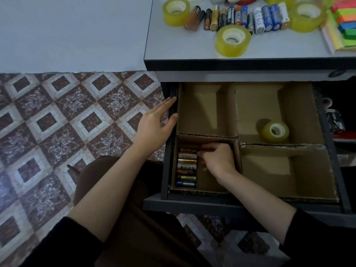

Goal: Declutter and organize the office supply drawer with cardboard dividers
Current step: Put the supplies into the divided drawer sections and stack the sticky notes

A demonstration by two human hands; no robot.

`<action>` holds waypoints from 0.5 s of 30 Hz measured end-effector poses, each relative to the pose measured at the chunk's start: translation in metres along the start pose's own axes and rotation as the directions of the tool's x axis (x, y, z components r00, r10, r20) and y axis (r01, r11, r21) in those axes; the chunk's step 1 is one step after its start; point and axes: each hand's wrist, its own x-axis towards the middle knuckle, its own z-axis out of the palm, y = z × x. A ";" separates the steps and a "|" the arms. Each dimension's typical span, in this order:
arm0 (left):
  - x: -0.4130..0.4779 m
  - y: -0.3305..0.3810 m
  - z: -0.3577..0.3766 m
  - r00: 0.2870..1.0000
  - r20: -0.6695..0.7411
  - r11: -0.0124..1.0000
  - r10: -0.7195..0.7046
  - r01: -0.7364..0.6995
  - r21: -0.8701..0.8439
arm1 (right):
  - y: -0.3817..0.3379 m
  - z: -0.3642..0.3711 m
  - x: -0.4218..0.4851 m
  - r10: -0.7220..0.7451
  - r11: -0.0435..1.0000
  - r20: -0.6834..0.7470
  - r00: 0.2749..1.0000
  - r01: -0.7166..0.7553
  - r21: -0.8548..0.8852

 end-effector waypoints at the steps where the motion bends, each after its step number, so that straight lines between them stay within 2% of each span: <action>1: 0.000 0.000 0.000 1.000 -0.001 1.000 -0.001 0.001 0.000 | 0.000 0.000 0.000 0.024 1.000 0.025 0.999 -0.024 0.005; 4: -0.001 0.001 0.002 1.000 -0.020 1.000 -0.006 0.006 -0.001 | -0.001 0.001 0.003 0.094 0.996 0.065 0.993 -0.094 0.002; 9: -0.001 0.005 0.002 0.998 -0.045 0.999 -0.043 0.043 -0.022 | -0.003 0.005 0.006 0.097 0.995 -0.028 0.995 -0.097 0.001; 15: -0.001 0.005 0.003 0.997 -0.043 0.997 -0.066 0.065 -0.033 | -0.006 0.007 0.006 0.107 0.994 -0.071 0.992 -0.104 0.040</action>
